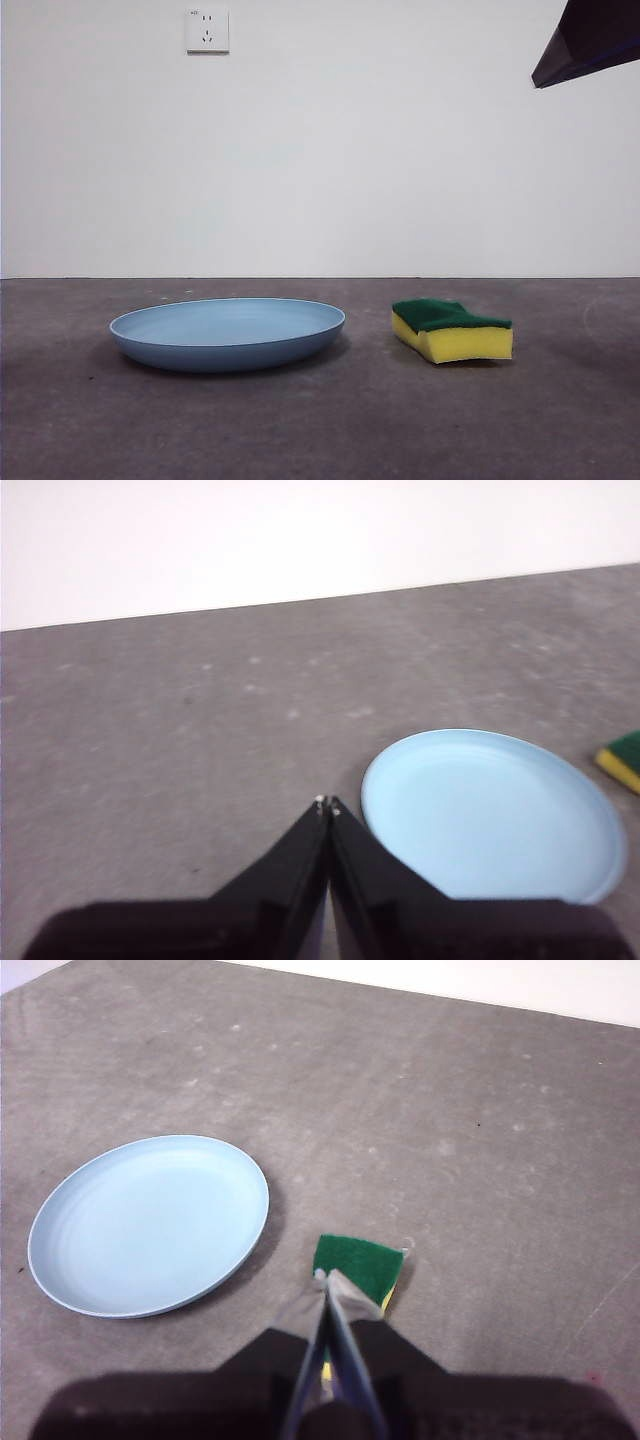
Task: Pick up the plate,pick up the cloth,clean the plate with the cloth
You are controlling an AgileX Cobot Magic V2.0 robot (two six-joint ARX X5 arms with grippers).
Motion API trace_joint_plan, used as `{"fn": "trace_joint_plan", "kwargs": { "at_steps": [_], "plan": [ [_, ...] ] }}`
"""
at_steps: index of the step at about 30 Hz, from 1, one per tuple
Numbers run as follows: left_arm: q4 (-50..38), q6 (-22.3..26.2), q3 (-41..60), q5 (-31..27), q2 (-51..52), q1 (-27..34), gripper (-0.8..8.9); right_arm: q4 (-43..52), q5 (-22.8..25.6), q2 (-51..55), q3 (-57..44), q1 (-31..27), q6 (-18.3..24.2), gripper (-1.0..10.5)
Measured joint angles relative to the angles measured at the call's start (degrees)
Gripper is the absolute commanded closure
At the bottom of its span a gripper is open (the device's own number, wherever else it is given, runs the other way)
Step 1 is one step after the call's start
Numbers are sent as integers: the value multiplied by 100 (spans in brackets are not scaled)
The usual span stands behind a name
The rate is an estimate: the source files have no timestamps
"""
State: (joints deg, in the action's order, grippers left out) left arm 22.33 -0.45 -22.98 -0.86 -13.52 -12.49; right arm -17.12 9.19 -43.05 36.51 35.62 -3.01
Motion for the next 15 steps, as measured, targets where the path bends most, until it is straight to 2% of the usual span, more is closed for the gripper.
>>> {"fn": "trace_joint_plan", "kwargs": {
  "at_steps": [7,15],
  "plan": [
    [-767,-2,1158,240,1008,785,816,0,0,0,0,0,0,946],
    [-833,-35,1862,254,1316,1274,816,0,2,0,0,0,0,946]
  ]
}}
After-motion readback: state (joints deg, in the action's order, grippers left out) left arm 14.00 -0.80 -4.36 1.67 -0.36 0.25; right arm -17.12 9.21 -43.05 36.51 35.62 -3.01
